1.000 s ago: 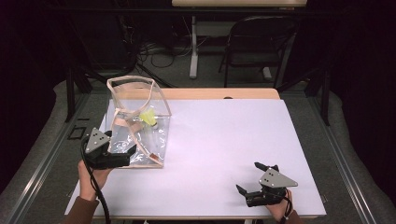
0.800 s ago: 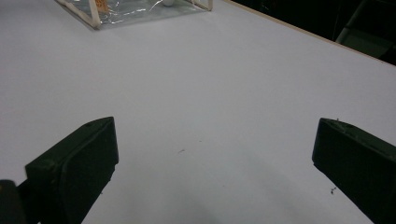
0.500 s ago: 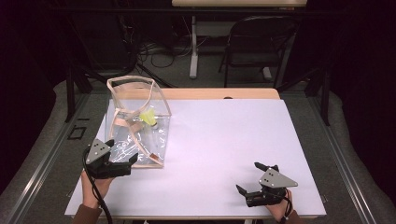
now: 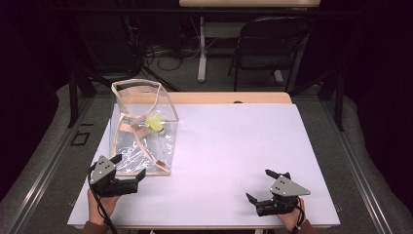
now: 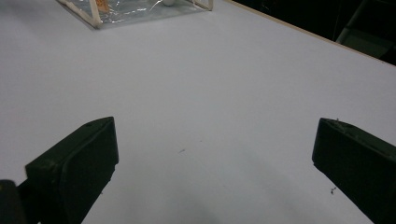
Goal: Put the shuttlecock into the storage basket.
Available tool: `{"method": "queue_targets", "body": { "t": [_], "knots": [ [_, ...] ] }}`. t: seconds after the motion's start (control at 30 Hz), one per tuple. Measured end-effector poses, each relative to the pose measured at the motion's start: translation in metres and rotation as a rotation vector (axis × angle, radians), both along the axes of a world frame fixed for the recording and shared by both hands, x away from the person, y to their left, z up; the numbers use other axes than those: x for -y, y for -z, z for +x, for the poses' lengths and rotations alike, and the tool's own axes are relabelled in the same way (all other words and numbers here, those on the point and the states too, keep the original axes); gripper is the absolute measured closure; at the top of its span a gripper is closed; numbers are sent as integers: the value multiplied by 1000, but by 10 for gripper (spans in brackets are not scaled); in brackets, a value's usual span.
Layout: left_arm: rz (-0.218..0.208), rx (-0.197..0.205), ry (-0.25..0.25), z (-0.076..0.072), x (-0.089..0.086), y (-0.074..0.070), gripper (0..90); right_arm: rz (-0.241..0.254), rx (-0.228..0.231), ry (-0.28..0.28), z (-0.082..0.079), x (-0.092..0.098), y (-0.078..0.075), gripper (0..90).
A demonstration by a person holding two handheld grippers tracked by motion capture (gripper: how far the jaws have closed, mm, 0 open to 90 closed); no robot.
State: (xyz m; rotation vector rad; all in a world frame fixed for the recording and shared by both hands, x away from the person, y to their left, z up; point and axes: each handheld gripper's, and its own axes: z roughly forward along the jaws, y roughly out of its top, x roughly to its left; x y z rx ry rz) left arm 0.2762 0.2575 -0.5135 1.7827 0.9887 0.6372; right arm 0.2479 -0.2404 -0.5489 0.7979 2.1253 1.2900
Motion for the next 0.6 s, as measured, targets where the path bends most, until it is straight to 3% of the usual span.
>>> {"method": "queue_targets", "body": {
  "t": [0.37, 0.6],
  "knots": [
    [21, 57, 87, -17, 10, 17, 0, -3, -5, -3, 0, -1, 0, 0],
    [41, 44, 103, -18, 15, 25, 0, -5, -2, -6, 0, -1, 0, 0]
  ]
}}
